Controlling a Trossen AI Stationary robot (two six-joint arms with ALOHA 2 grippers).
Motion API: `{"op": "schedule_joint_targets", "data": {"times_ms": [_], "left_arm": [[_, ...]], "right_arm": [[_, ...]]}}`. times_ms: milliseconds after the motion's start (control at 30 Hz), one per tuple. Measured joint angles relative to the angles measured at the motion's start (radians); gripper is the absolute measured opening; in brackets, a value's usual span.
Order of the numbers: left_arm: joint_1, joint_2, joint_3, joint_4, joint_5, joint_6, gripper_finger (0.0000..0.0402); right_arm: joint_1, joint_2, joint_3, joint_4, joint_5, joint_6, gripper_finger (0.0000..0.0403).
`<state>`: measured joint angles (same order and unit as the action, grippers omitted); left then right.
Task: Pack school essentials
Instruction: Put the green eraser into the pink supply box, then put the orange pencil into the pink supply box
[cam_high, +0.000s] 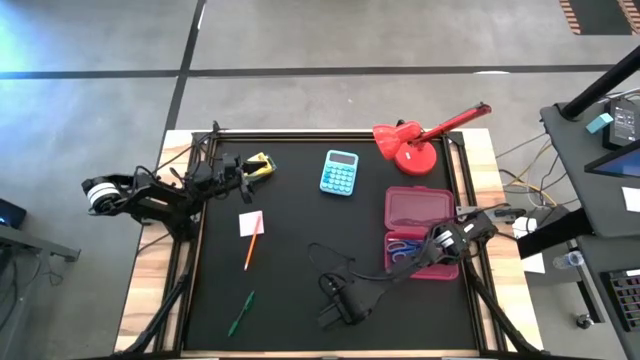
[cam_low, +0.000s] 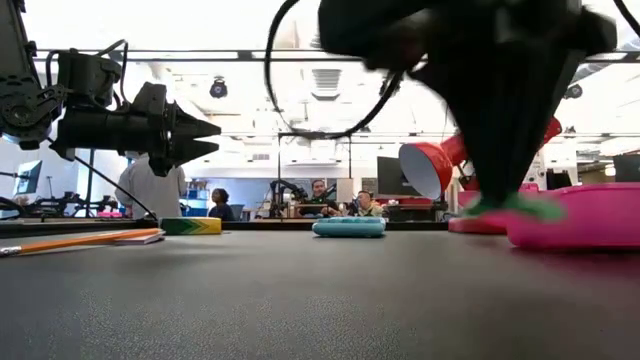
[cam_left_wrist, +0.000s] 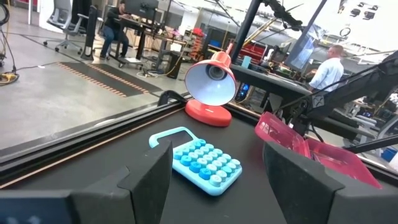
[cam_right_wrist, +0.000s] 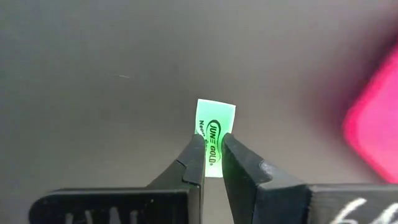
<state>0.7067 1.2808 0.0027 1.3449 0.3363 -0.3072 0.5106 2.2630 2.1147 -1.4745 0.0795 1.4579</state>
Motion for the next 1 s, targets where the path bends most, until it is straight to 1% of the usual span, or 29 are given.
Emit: {"op": "schedule_joint_targets", "data": {"times_ms": [100,300,433,567,767,867,1000], "left_arm": [[0.0,0.0,0.0,0.0,0.0,0.0,0.0235],[0.0,0.0,0.0,0.0,0.0,0.0,0.0235],[0.0,0.001,0.0,0.0,0.0,0.0,0.0235],[0.0,0.001,0.0,0.0,0.0,0.0,0.0235],[0.0,0.001,0.0,0.0,0.0,0.0,0.0235],[0.0,0.001,0.0,0.0,0.0,0.0,0.0235],[0.0,0.002,0.0,0.0,0.0,0.0,0.0235]], "right_arm": [[0.003,-0.042,0.0,-0.102,0.044,-0.006,0.0031],[0.005,-0.196,-0.101,-0.1,0.116,-0.069,0.0031],[0.013,-0.34,-0.257,-0.097,0.157,-0.056,0.0031],[0.034,-0.497,-0.461,-0.093,0.156,0.038,0.0031],[0.075,-0.684,-0.725,0.036,0.147,0.123,0.0031],[0.078,-0.749,-0.812,0.086,0.149,0.164,0.0031],[0.082,-0.798,-0.877,0.127,0.157,0.185,0.0031]]}}
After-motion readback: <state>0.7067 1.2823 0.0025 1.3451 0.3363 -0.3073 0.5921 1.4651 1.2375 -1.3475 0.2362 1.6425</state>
